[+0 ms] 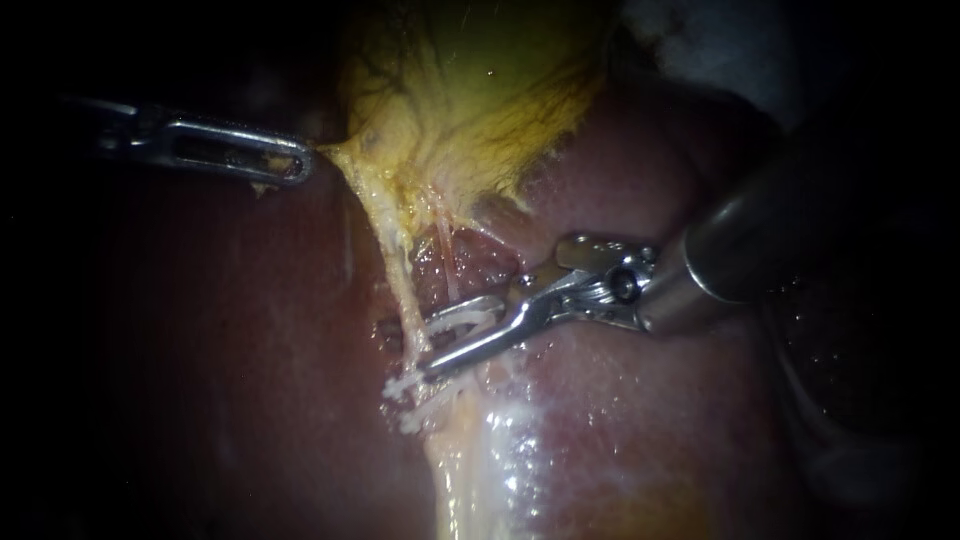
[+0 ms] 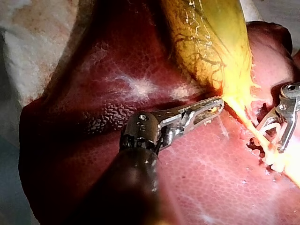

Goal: Clipping third clip left tube

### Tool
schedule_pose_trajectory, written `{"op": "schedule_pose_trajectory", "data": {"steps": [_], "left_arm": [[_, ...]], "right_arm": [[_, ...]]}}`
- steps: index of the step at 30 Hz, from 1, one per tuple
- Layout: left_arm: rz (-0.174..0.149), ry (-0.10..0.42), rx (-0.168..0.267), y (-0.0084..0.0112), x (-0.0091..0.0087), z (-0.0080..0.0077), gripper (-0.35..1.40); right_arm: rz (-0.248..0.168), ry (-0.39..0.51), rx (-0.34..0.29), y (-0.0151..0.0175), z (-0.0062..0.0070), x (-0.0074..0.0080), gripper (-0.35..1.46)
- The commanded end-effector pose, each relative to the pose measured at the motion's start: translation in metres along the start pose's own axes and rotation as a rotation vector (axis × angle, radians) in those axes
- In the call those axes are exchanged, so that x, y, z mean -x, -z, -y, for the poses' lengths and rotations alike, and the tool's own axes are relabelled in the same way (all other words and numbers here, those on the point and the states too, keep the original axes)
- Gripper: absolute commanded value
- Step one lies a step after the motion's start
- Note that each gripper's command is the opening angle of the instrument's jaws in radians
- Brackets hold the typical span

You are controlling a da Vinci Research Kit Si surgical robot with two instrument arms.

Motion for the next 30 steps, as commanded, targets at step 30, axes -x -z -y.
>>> {"op": "schedule_pose_trajectory", "data": {"steps": [30], "left_arm": [[0.0,0.0,0.001,-0.0001,0.0,0.0,-0.35]], "right_arm": [[-0.177,-0.095,-0.084,-0.0038,0.0034,-0.0017,0.53]]}}
